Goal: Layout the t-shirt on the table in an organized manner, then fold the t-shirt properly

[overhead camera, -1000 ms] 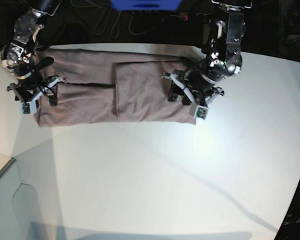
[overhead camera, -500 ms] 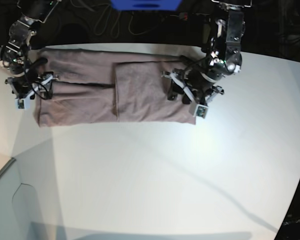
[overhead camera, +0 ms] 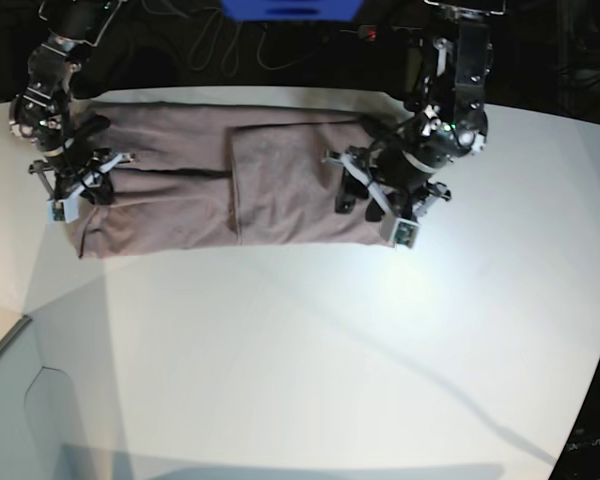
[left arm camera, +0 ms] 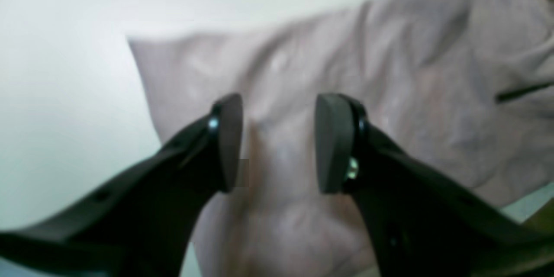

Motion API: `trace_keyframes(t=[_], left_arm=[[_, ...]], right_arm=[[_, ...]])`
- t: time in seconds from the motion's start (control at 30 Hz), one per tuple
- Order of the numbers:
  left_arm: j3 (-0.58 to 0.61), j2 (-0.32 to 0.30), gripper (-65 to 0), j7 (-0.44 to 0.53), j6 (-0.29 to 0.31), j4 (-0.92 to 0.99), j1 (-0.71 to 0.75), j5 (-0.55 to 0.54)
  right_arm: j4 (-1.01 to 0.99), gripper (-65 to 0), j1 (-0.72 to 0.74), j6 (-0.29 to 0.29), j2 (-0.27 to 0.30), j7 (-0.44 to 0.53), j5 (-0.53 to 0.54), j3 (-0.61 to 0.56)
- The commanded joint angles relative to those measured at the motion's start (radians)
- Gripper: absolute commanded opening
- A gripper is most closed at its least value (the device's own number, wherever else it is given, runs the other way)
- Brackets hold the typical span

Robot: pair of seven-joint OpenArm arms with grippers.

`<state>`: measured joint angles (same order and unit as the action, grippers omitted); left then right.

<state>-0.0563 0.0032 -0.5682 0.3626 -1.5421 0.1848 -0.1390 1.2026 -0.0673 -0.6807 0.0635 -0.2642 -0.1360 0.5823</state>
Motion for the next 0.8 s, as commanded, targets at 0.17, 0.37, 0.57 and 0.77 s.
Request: trace_keyframes(t=[0.17, 0.37, 0.57, 0.77], left_arm=[[-0.001, -0.006, -38.3, 0.021, 0.002, -0.114, 0.011, -0.012], [-0.162, -0.013, -38.3, 0.021, 0.005, -0.145, 0.058, -0.012], [-0.320, -0.018, -38.3, 0.021, 0.006, -0.028, 0.054, -0.012], [-0.359, -0.019, -38.3, 0.021, 0.006, 0.082, 0.025, -0.012]], right_arm=[[0.013, -65.0, -0.009, -0.017, 0.003, -0.040, -0.026, -0.018], [0.153, -65.0, -0.039, -0.017, -0.027, -0.040, -0.023, -0.017], [0.293, -65.0, -0.068, -0.017, -0.087, -0.042, -0.023, -0.022], [0.391, -65.0, -0.102, -0.017, -0.141, -0.042, -0.024, -0.040]])
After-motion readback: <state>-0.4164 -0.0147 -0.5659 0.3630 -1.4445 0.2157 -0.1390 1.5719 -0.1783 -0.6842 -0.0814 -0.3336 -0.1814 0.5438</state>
